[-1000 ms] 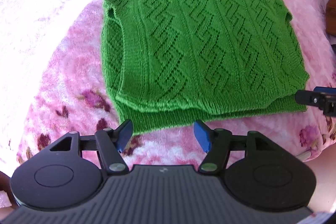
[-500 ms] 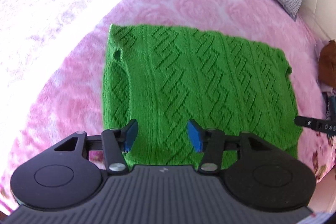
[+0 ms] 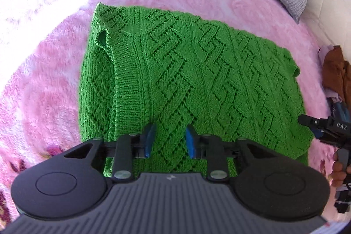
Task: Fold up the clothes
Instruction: 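Grasp the side edge of the folded vest with both grippers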
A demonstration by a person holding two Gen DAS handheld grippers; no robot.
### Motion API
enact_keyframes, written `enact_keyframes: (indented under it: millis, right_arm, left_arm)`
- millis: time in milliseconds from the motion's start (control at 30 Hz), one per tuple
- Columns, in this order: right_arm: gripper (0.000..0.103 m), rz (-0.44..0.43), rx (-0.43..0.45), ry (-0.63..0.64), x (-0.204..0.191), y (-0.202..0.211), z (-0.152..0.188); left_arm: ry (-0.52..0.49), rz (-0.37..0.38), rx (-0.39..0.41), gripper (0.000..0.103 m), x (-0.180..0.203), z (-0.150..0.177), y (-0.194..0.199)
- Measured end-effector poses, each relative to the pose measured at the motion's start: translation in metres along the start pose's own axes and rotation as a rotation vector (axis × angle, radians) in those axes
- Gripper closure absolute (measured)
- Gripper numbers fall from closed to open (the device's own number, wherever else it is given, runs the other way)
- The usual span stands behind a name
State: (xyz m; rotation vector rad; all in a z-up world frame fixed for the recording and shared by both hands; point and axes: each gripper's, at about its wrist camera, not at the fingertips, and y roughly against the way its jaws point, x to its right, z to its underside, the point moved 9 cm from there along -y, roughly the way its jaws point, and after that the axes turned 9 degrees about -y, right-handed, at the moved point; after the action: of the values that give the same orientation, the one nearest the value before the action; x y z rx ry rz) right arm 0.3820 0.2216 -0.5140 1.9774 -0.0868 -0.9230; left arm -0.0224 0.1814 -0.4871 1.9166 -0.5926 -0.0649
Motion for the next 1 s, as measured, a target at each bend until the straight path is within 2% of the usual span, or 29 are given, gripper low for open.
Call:
enact_keyframes:
  millis: [67, 167, 200, 267, 300, 400, 500, 700, 767, 833, 1000]
  right_arm:
    - [0.040, -0.105, -0.035, -0.045, -0.001, -0.002, 0.001]
    - [0.041, -0.171, -0.038, -0.068, -0.002, -0.013, -0.007]
    - [0.044, -0.194, -0.033, -0.091, 0.000, -0.017, -0.011]
    - [0.051, -0.238, -0.024, -0.154, 0.004, -0.023, -0.020]
    - [0.055, -0.249, -0.022, -0.175, 0.006, -0.025, -0.022]
    - [0.060, -0.270, -0.018, -0.177, 0.007, -0.023, -0.023]
    - [0.062, -0.292, -0.016, -0.248, 0.011, -0.021, -0.022]
    - [0.063, -0.282, -0.030, -0.225, -0.001, -0.020, -0.019]
    - [0.068, -0.237, -0.036, -0.182, -0.005, -0.023, -0.017]
    - [0.080, -0.191, -0.033, -0.159, -0.005, -0.025, -0.016]
    - [0.085, -0.089, -0.016, -0.144, -0.010, -0.029, -0.014]
  left_arm:
    - [0.035, 0.024, 0.005, 0.078, -0.003, 0.000, 0.000]
    - [0.086, 0.056, 0.012, 0.079, -0.010, 0.001, -0.001]
    - [0.102, 0.063, 0.013, 0.083, -0.013, 0.001, -0.001]
    - [0.132, 0.085, 0.017, 0.083, -0.019, 0.002, -0.001]
    - [0.144, 0.095, 0.020, 0.083, -0.020, 0.002, -0.002]
    - [0.140, 0.108, 0.021, 0.083, -0.020, 0.001, -0.003]
    - [0.122, 0.117, 0.019, 0.083, -0.018, 0.000, -0.005]
    - [0.113, 0.159, 0.007, 0.083, -0.020, -0.002, -0.009]
    - [0.106, 0.173, 0.002, 0.084, -0.022, -0.003, -0.010]
    - [0.100, 0.186, -0.001, 0.084, -0.022, -0.003, -0.012]
    - [0.078, 0.216, -0.009, 0.084, -0.024, -0.003, -0.013]
